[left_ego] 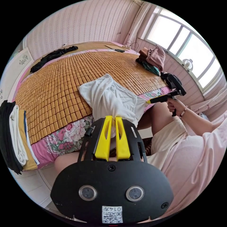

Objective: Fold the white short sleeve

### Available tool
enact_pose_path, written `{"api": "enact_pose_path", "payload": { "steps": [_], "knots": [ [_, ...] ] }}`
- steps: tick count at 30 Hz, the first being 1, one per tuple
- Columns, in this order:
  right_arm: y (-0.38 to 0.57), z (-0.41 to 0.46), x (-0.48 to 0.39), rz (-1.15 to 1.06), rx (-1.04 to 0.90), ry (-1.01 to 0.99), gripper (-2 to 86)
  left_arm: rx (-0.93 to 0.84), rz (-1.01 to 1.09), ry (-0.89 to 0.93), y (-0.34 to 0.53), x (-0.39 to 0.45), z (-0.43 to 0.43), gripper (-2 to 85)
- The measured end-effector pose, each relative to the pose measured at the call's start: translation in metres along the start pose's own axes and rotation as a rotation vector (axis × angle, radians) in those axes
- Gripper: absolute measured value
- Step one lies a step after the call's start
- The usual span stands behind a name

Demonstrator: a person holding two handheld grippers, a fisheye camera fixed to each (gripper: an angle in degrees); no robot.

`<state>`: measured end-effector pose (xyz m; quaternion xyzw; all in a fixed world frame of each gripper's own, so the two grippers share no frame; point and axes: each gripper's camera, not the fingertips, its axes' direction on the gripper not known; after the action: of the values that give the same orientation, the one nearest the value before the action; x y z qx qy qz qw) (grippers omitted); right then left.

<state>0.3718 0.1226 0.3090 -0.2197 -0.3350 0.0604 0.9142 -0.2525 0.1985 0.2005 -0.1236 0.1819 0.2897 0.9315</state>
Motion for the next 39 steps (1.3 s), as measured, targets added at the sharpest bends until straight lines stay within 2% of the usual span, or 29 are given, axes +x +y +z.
{"api": "enact_pose_path", "payload": {
  "steps": [6, 23, 31, 39],
  "knots": [
    [0.019, -0.027, 0.014, 0.042, 0.048, -0.046, 0.3, -0.016, -0.038, 0.001, 0.033, -0.030, -0.020, -0.2],
    [0.076, -0.064, 0.014, 0.092, 0.079, -0.119, 0.1, 0.115, -0.100, -0.105, 0.105, -0.078, -0.085, -0.8],
    [0.112, -0.162, -0.004, 0.037, 0.347, -0.262, 0.0, 0.312, -0.197, -0.083, 0.130, -0.117, -0.153, -0.8],
    [0.165, -0.259, -0.035, -0.069, 0.609, -0.290, 0.0, 0.531, -0.249, 0.072, 0.160, -0.145, -0.219, -0.9]
  ]
}}
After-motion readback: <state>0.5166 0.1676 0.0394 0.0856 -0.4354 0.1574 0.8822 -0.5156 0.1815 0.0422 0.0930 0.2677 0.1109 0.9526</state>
